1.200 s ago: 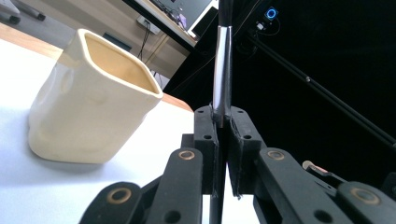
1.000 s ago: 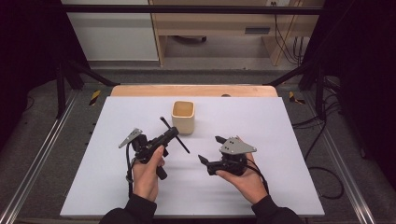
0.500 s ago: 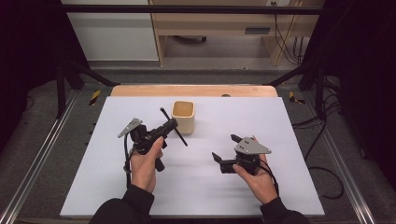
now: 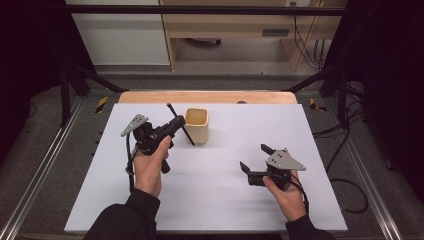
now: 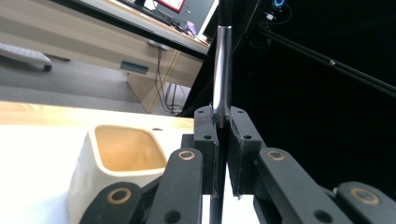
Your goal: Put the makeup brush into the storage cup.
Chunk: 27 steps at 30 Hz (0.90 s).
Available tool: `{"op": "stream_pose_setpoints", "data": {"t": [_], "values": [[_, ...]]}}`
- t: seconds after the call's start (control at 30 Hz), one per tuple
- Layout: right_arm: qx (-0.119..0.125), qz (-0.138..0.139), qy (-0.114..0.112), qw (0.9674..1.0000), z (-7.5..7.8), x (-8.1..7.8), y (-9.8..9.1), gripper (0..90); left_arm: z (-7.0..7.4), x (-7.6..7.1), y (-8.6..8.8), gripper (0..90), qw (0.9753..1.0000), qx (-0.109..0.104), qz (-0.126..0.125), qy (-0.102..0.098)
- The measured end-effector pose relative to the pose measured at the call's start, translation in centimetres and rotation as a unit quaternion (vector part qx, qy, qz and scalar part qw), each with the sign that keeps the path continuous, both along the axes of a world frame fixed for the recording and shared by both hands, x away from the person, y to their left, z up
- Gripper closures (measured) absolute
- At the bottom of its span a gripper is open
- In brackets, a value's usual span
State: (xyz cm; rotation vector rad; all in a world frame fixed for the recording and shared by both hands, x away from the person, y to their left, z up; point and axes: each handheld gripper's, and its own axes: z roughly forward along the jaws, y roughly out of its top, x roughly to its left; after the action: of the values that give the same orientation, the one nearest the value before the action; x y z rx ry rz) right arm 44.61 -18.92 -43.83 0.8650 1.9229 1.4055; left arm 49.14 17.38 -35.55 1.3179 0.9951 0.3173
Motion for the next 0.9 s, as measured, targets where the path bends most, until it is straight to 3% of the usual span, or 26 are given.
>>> {"op": "stream_pose_setpoints", "data": {"t": [0.43, 0.9], "values": [[0.008, -0.026, 0.004, 0.9996, -1.1, -0.3, -2.0, 6.9, 1.6, 1.4, -0.2, 83.3, 0.9997, 0.017, 0.000, -0.016], [0.016, -0.026, 0.009, 0.9995, -1.3, -0.5, -2.5, 6.2, 2.7, 2.3, -0.4, 83.3, 0.9987, 0.040, 0.001, -0.030]]}}
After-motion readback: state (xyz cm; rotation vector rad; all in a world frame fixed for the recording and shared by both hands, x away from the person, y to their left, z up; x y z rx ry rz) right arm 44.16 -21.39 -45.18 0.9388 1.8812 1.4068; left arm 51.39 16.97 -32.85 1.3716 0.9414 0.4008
